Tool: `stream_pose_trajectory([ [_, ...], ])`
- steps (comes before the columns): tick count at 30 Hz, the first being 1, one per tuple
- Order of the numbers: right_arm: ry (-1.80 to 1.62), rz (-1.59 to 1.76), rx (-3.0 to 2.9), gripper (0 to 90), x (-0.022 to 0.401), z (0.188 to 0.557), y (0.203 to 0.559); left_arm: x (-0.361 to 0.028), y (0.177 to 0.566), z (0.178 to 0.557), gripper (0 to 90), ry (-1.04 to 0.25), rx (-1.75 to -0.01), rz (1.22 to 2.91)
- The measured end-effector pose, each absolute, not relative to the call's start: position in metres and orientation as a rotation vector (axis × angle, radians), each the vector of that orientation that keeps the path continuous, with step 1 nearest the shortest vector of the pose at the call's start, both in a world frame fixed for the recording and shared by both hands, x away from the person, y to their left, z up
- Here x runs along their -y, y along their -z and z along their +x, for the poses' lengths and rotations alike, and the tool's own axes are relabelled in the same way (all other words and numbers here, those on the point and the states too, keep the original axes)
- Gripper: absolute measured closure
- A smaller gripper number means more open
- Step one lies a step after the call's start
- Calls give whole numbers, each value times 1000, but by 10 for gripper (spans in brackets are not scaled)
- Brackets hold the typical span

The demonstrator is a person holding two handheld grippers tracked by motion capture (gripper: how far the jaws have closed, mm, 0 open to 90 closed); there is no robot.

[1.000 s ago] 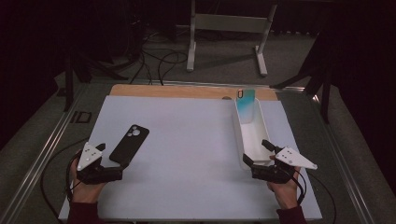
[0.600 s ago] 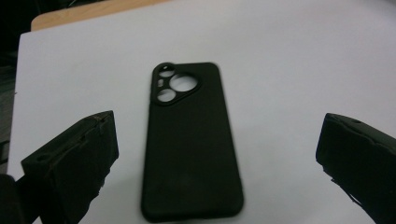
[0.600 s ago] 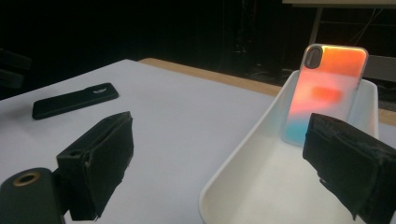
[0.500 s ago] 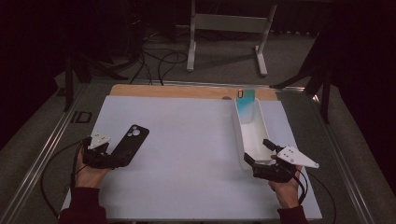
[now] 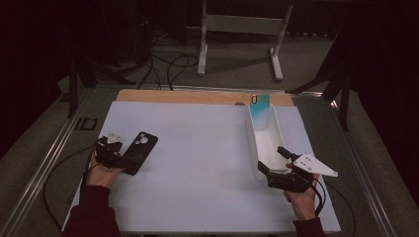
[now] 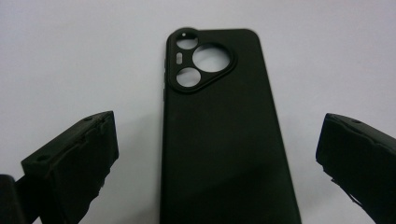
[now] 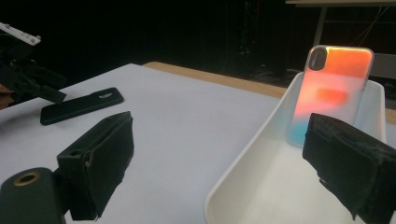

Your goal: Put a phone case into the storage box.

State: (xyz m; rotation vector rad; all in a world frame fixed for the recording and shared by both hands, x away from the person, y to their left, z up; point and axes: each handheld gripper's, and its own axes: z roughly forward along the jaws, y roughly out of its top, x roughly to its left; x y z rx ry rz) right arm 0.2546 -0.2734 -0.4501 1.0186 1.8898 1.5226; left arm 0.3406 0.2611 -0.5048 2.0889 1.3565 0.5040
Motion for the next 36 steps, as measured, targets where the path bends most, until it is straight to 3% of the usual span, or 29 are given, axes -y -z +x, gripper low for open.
stream_pose_trajectory([
  [12, -1523, 1026, -1877, 84, 275, 254, 449, -255, 525, 353, 0, -384, -1416, 2178],
  [25, -1512, 1018, -1882, 85, 273, 254, 449, -251, 528, 357, 21, -379, -1475, 2209],
  [28, -1513, 1016, -1883, 85, 273, 254, 449, -252, 526, 355, 54, -380, -1474, 2209],
  [30, -1513, 1016, -1884, 85, 272, 254, 449, -252, 524, 354, 122, -389, -1467, 2207],
  [36, -1513, 1018, -1883, 86, 273, 254, 448, -252, 524, 352, 148, -404, -1453, 2209],
])
